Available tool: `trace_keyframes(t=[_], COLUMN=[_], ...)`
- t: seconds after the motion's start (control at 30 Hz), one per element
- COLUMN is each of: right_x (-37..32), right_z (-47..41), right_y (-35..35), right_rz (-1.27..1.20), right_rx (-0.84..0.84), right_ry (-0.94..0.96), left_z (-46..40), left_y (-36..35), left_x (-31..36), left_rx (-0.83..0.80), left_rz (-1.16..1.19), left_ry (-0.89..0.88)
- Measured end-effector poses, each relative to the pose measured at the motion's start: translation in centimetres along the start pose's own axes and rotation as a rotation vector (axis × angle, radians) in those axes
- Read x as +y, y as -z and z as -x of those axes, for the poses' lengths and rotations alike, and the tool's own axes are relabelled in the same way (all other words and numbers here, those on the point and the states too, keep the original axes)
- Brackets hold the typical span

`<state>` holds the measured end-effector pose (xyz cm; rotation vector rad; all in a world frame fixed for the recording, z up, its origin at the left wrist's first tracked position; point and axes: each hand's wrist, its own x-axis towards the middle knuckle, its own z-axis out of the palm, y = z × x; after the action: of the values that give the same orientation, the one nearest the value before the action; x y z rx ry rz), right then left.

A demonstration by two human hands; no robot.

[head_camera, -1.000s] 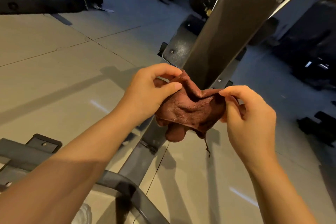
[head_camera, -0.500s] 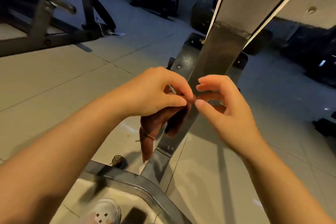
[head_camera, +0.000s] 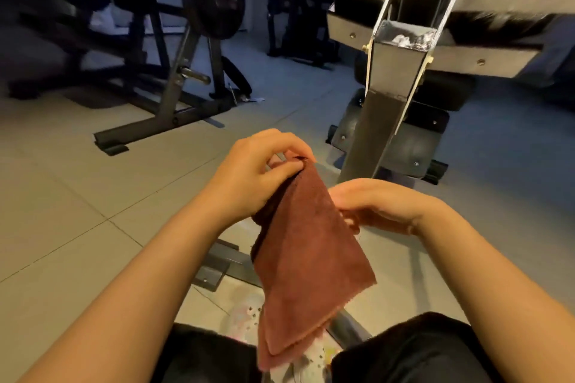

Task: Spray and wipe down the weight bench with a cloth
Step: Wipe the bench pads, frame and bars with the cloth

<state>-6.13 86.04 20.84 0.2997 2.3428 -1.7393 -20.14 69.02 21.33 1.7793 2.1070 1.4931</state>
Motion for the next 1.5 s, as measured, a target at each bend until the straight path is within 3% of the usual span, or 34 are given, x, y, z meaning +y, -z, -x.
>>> trace_keyframes(t=[0.1,0.27,0.43,0.53,0.6,0.77,0.9,1.03,1.2,1.4,1.5], right_x=[0.4,-1.1,-0.5,0.4,1.0,1.5,1.4,1.8,2.3,2.7,2.6], right_z=[0.1,-0.3,-1.6,-1.1,-0.6,-0.4,0.0,0.6,1.0,1.2,1.7], right_y=[-1.3,-4.7,-6.6,-4.6,-3.4,-3.4,-2.6,-2.0,-1.3,-0.7,-0.5], right_rz=[0.089,0.033,0.425,0.396,0.406,0.75,0.767,0.676,0.655,0.69,0.69], right_rx=[-0.004,0.044,0.405,0.579,0.618,0.641,0.628,0.492,0.407,0.503,0.54], right_ry=[-0.039,-0.018,0.036,-0.007,-0.028,0.023,0.07,0.067,-0.027,-0.113,-0.082], left_z=[1.5,2.2,1.9,2.0,2.3,3.0,3.0,3.2,3.7,3.7,3.7], left_y=[0.5,0.6,1.1,1.8,2.2,2.1,1.5,1.6,2.5,2.4,2.3], left_x=[0.2,0.3,0.0,-0.8,-1.6,-2.6,-4.5,-6.0,-7.0,-6.9,-6.9], left_rx=[0.106,0.076,0.092,0.05,-0.064,-0.439,-0.558,-0.406,-0.224,-0.339,-0.304], left_rz=[0.012,-0.103,-0.203,-0.344,-0.41,-0.325,-0.678,-0.723,-0.312,-0.361,-0.383], left_ry=[0.013,0.068,0.084,0.143,0.224,0.337,0.341,0.431,0.579,0.531,0.524])
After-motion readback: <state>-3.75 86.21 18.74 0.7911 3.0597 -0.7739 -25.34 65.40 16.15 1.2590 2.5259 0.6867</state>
